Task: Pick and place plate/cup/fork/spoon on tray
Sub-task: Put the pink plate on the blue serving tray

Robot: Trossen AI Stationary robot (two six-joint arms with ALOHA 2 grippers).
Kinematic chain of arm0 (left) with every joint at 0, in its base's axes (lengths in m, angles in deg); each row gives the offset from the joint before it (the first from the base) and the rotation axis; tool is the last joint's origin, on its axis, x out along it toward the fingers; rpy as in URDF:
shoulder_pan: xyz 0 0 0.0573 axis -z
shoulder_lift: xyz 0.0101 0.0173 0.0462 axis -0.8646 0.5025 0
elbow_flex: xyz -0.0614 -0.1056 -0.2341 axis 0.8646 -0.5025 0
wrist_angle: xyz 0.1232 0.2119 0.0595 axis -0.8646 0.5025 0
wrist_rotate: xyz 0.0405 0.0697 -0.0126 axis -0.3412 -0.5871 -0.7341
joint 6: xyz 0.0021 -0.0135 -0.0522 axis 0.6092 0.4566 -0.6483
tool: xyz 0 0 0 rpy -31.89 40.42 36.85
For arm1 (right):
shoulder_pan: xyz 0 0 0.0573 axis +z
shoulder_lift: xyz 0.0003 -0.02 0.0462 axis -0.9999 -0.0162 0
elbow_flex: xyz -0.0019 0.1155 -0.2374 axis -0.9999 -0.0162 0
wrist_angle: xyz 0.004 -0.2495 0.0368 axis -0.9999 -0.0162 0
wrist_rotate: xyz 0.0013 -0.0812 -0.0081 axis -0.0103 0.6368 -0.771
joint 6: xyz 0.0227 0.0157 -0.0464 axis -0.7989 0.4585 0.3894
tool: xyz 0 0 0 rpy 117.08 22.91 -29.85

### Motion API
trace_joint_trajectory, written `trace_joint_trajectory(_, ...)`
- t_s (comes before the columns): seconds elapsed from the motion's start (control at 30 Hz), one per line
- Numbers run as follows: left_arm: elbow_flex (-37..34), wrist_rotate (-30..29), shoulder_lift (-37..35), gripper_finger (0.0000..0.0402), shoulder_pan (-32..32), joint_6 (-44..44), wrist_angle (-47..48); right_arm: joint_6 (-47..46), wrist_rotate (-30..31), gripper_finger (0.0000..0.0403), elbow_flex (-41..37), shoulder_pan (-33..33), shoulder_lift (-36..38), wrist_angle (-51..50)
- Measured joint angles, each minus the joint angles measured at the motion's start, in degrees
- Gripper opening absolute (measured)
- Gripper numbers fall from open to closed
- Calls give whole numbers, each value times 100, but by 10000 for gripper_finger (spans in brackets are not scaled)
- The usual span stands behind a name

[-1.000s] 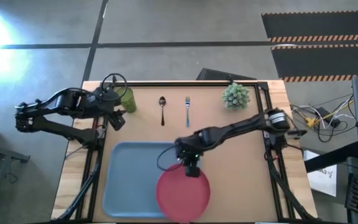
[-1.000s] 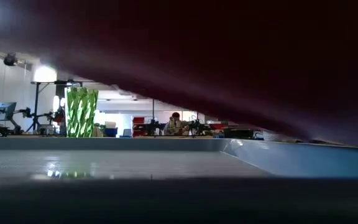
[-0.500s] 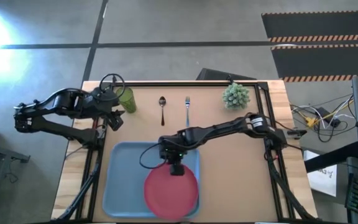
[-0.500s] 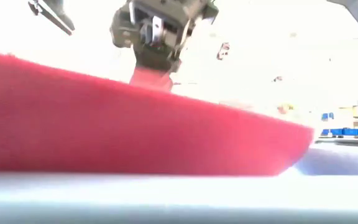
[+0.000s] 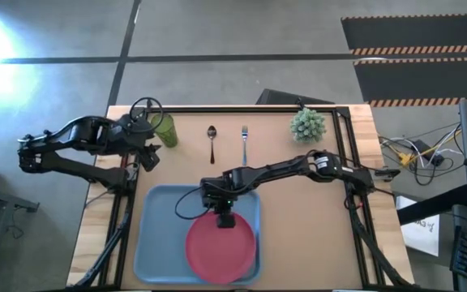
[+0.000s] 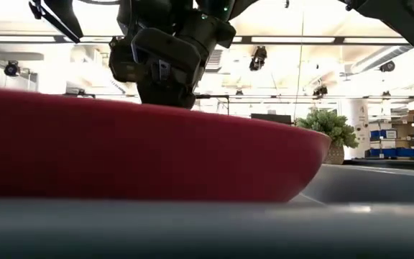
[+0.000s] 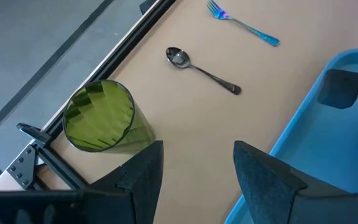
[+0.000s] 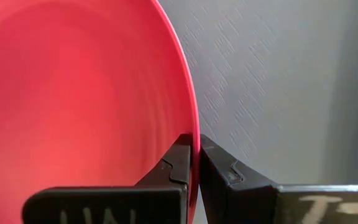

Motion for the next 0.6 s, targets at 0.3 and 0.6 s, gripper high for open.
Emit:
trace_joint_trajectory(0.3,-15,2,21,178,-2,-15,-5,-42,90,27,-2,0,33,24)
trace_joint_trajectory(0.6,-33,6,26,178,0,-29,-15,27,117,88,-7,2,35,24)
